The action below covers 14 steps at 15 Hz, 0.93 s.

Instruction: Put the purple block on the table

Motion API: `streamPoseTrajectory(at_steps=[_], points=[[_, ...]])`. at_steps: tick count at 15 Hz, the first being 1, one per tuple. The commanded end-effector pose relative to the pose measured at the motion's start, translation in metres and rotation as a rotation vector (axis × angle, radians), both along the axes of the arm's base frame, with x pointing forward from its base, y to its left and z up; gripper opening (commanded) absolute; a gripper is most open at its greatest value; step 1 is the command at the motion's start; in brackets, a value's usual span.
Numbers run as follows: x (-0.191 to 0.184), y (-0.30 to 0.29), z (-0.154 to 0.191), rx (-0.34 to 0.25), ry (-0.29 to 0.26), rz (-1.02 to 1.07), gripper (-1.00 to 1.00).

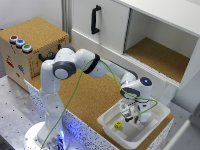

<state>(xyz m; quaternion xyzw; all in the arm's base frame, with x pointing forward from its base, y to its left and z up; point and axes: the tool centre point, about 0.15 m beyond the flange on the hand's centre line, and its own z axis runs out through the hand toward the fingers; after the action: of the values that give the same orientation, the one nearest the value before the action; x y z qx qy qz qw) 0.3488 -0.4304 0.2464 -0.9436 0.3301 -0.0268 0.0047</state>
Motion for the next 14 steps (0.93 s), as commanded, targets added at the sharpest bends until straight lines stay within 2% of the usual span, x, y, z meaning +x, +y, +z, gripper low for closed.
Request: streamPoseTrajectory(at_steps=[1,4,5,7,9,14], points=[[0.011,0.002,-0.019,-0.046,0.000,-0.032,1.00],[0.012,-0.003,-0.033,-0.034,0.031,-0.037,1.00],[0.012,-0.004,-0.034,-0.034,0.025,-0.039,-1.00],[0.019,-0.002,-0.027,-0.056,-0.009,-0.010,-1.00],[0.023,-0.002,-0.026,-0.072,-0.013,0.012,-1.00],[0.019,-0.004,-0.034,-0.069,0.023,0.019,-1.00]])
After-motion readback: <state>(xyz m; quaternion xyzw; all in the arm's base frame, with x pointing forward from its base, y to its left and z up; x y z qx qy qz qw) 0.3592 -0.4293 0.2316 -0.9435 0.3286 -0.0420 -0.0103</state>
